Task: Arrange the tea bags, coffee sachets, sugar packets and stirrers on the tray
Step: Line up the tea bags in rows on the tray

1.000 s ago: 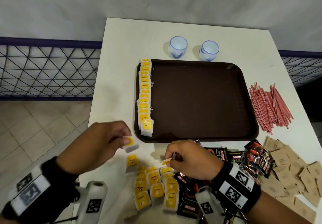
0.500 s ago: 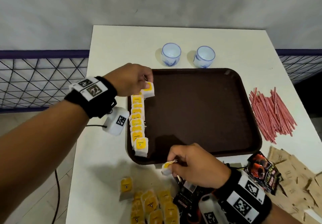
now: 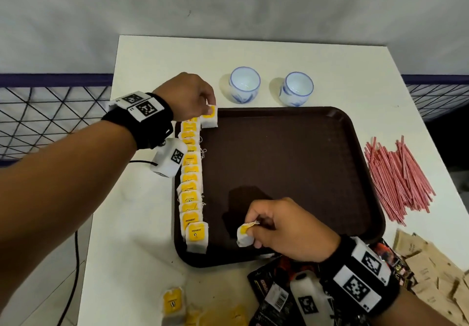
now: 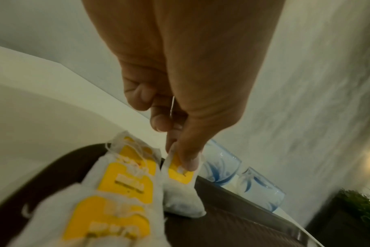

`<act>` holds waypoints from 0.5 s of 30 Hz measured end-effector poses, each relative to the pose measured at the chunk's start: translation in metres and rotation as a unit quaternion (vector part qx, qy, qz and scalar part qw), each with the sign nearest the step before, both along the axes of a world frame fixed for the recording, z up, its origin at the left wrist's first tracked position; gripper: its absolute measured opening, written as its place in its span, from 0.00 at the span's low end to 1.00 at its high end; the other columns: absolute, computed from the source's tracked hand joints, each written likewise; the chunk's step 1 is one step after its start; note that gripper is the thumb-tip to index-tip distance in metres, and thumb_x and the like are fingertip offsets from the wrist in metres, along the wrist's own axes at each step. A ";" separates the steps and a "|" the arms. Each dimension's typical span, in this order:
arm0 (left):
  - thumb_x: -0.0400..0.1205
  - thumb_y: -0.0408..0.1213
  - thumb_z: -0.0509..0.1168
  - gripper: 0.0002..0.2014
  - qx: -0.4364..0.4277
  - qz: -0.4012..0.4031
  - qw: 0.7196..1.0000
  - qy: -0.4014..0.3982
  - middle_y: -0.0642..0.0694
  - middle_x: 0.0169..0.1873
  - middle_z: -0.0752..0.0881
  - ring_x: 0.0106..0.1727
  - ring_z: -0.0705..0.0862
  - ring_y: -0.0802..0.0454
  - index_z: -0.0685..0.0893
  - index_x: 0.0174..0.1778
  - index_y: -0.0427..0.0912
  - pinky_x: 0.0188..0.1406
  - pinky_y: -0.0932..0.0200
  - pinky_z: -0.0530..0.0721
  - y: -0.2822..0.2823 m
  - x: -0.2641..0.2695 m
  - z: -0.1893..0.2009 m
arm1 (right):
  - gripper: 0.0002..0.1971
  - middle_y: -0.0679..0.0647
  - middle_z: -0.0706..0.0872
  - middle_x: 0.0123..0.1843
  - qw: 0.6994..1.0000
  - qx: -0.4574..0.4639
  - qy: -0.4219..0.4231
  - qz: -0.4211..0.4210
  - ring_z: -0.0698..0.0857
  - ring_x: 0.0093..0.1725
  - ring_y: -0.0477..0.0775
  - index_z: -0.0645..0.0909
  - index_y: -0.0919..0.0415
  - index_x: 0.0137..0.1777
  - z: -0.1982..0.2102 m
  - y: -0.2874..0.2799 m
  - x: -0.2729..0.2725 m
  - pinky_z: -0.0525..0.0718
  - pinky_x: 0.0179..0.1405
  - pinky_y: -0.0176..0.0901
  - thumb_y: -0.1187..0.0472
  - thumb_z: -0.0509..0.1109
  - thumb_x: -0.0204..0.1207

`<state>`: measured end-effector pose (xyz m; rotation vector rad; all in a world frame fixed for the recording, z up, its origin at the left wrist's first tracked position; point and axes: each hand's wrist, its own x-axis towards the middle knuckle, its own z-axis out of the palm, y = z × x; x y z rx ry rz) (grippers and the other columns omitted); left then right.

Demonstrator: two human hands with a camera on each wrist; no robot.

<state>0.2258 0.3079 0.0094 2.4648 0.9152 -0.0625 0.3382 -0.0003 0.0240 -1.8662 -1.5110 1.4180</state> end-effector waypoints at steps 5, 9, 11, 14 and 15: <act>0.79 0.42 0.73 0.08 0.017 0.016 1.000 0.002 0.50 0.45 0.89 0.51 0.84 0.47 0.90 0.53 0.51 0.55 0.48 0.84 0.004 0.004 -0.010 | 0.03 0.56 0.91 0.35 0.999 -0.004 0.037 -0.022 0.91 0.36 0.52 0.84 0.54 0.46 -0.010 0.021 0.009 0.90 0.42 0.57 0.62 0.73 0.80; 0.79 0.45 0.73 0.12 0.027 0.025 0.999 -0.003 0.52 0.50 0.86 0.54 0.82 0.48 0.87 0.58 0.52 0.55 0.49 0.81 0.002 0.003 -0.012 | 0.03 0.60 0.91 0.36 0.995 0.005 0.082 -0.063 0.90 0.34 0.54 0.84 0.61 0.46 -0.020 0.047 0.017 0.87 0.34 0.47 0.68 0.73 0.79; 0.79 0.48 0.73 0.14 0.028 0.044 0.998 -0.044 0.50 0.50 0.85 0.49 0.81 0.49 0.87 0.59 0.50 0.56 0.48 0.82 -0.004 -0.008 -0.007 | 0.02 0.66 0.90 0.37 0.992 0.021 0.092 -0.080 0.90 0.33 0.54 0.82 0.66 0.47 -0.023 0.066 0.021 0.86 0.31 0.45 0.72 0.72 0.79; 0.80 0.47 0.73 0.11 0.031 0.088 0.986 -0.140 0.52 0.45 0.87 0.36 0.79 0.61 0.88 0.55 0.48 0.52 0.53 0.82 -0.028 -0.043 0.007 | 0.03 0.70 0.87 0.35 0.989 0.040 0.102 -0.102 0.89 0.30 0.55 0.80 0.67 0.46 -0.025 0.102 0.027 0.86 0.27 0.41 0.74 0.71 0.79; 0.80 0.46 0.73 0.09 0.018 0.104 0.983 -0.150 0.54 0.43 0.88 0.35 0.81 0.62 0.88 0.53 0.49 0.48 0.59 0.81 -0.042 -0.059 0.012 | 0.04 0.69 0.87 0.34 0.988 0.043 0.102 -0.108 0.88 0.29 0.55 0.80 0.66 0.46 -0.025 0.114 0.028 0.85 0.26 0.40 0.74 0.70 0.80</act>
